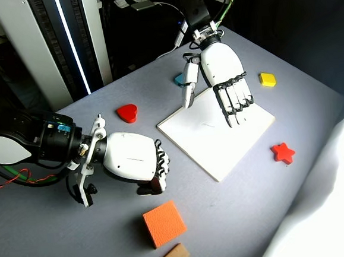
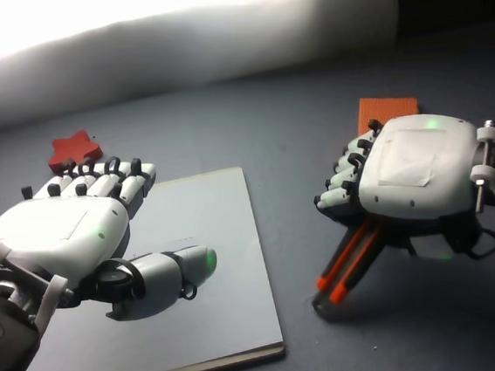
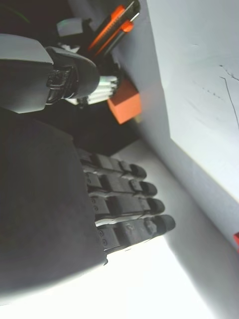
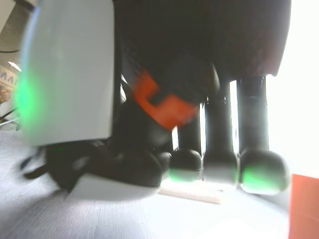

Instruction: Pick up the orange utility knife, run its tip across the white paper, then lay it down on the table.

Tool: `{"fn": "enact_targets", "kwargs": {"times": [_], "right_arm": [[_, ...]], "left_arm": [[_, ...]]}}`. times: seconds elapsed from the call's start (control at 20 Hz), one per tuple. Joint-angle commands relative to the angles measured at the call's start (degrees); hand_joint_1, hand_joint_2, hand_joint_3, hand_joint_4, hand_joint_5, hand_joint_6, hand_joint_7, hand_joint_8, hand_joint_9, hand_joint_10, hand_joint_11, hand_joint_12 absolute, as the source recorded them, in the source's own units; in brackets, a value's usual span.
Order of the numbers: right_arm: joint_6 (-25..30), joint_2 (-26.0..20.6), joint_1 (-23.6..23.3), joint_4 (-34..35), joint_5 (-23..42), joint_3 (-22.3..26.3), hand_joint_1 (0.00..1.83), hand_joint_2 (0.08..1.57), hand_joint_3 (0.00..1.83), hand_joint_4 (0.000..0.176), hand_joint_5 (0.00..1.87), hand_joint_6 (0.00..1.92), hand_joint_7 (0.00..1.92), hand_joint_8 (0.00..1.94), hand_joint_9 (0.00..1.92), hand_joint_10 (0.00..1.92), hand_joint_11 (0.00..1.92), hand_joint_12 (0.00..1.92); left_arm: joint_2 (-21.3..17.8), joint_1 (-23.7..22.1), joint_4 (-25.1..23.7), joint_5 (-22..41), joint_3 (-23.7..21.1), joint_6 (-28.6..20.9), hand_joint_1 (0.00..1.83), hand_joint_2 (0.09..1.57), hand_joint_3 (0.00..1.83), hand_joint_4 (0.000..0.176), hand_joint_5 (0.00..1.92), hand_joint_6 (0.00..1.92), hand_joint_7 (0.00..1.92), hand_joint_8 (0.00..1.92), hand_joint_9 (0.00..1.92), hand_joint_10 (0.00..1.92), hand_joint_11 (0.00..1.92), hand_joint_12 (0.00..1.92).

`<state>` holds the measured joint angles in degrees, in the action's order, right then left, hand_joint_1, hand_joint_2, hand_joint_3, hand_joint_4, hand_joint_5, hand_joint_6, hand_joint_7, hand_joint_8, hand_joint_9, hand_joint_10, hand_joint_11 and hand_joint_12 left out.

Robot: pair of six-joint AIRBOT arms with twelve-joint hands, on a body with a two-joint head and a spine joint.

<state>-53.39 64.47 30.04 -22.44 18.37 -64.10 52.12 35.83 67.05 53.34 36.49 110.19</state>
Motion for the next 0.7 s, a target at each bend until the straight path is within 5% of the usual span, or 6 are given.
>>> {"fn": "enact_targets", "kwargs": {"times": [0.0,0.2,0.35,0.4,0.55,0.65], "right_arm": [[-0.07,-0.93,-0.09,0.68,5.93,0.8,0.98,1.24,0.08,0.0,0.03,1.33,0.11,1.49,0.1,1.8,0.08,1.92],[0.73,-4.75,-1.03,3.35,2.54,5.24,0.72,1.2,0.07,0.0,0.0,0.38,0.03,0.49,0.0,0.75,0.0,1.48],[0.79,-8.75,-1.92,5.1,-1.06,9.32,0.66,1.14,0.02,0.0,0.0,0.05,0.03,0.13,0.0,0.15,0.0,0.13],[0.79,-10.21,-2.37,6.83,-2.53,10.81,0.62,1.14,0.02,0.0,0.0,0.01,0.02,0.1,0.0,0.07,0.0,0.02],[0.8,-15.1,-4.13,14.62,-7.52,15.23,0.33,1.16,0.02,0.0,0.02,0.01,0.08,0.09,0.07,0.09,0.0,0.0],[0.75,-19.05,-4.19,17.38,-7.54,18.44,0.16,1.23,0.0,0.0,0.16,0.26,0.35,0.09,0.03,0.83,0.0,0.92]], "left_arm": [[-0.13,-0.67,-3.39,4.28,0.3,0.19,0.0,1.17,0.0,0.0,0.0,0.0,0.02,0.0,0.0,0.0,0.0,0.09],[-0.13,-0.69,-3.38,4.28,0.39,0.19,0.0,1.17,0.0,0.0,0.02,0.01,0.04,0.0,0.0,0.0,0.0,0.08],[-0.13,-1.02,-3.38,4.27,0.21,0.5,0.0,1.17,0.0,0.0,0.01,0.0,0.03,0.0,0.0,0.0,0.0,0.07],[-0.13,-1.23,-3.38,4.27,0.13,0.78,0.0,1.17,0.0,0.0,0.0,0.0,0.02,0.0,0.0,0.0,0.0,0.04],[-0.18,-1.98,-3.36,3.51,-0.18,1.72,0.0,1.19,0.0,0.0,0.1,0.02,0.1,0.01,0.05,0.01,0.0,0.25],[-0.46,-3.43,-3.35,2.42,-0.61,2.37,0.0,1.23,0.0,0.0,0.3,0.05,0.39,0.05,0.3,0.08,0.0,0.87]]}}
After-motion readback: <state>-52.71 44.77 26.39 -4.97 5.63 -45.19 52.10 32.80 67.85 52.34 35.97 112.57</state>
